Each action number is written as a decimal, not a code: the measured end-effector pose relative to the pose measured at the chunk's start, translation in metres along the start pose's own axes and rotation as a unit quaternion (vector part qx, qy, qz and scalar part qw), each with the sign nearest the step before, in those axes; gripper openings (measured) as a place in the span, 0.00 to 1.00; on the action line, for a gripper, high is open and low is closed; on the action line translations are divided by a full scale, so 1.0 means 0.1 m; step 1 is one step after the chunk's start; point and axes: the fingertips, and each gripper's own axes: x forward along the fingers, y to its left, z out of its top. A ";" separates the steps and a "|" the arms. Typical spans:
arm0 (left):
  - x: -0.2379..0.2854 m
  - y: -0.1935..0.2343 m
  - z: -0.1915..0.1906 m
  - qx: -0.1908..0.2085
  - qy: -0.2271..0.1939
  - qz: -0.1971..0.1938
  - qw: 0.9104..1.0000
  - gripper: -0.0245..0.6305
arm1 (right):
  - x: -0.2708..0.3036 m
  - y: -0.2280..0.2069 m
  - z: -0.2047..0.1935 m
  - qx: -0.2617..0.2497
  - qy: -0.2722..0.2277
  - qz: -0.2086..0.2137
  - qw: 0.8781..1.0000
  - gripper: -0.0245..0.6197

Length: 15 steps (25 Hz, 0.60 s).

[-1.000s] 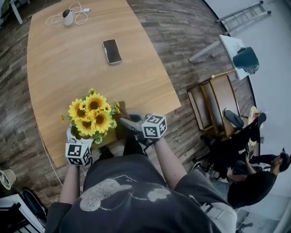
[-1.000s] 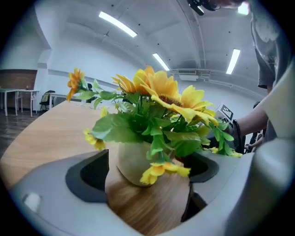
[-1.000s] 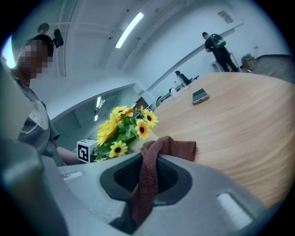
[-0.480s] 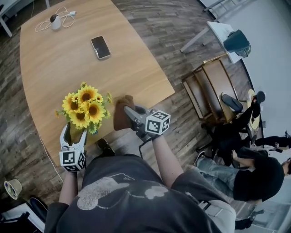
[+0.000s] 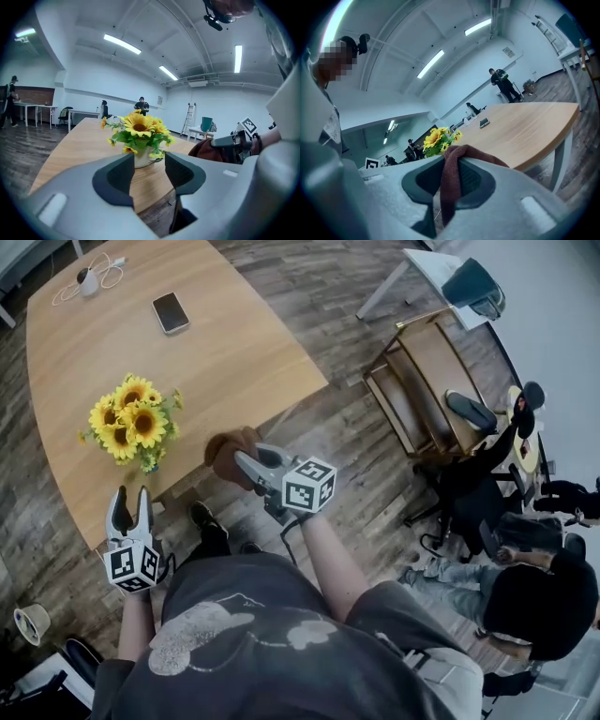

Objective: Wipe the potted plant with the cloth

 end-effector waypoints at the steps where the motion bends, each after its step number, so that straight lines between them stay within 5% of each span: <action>1: -0.07 -0.08 0.00 0.001 -0.006 0.000 1.000 0.36 | -0.10 0.06 -0.06 -0.002 0.001 0.003 1.000 0.11; 3: -0.23 -0.26 0.00 0.001 -0.020 -0.001 1.000 0.29 | -0.28 0.19 -0.16 -0.009 0.002 0.013 1.000 0.11; 15: -1.46 -1.04 0.17 -0.010 -0.092 0.015 0.996 0.25 | -1.03 1.10 -0.95 -0.028 0.049 0.091 0.994 0.11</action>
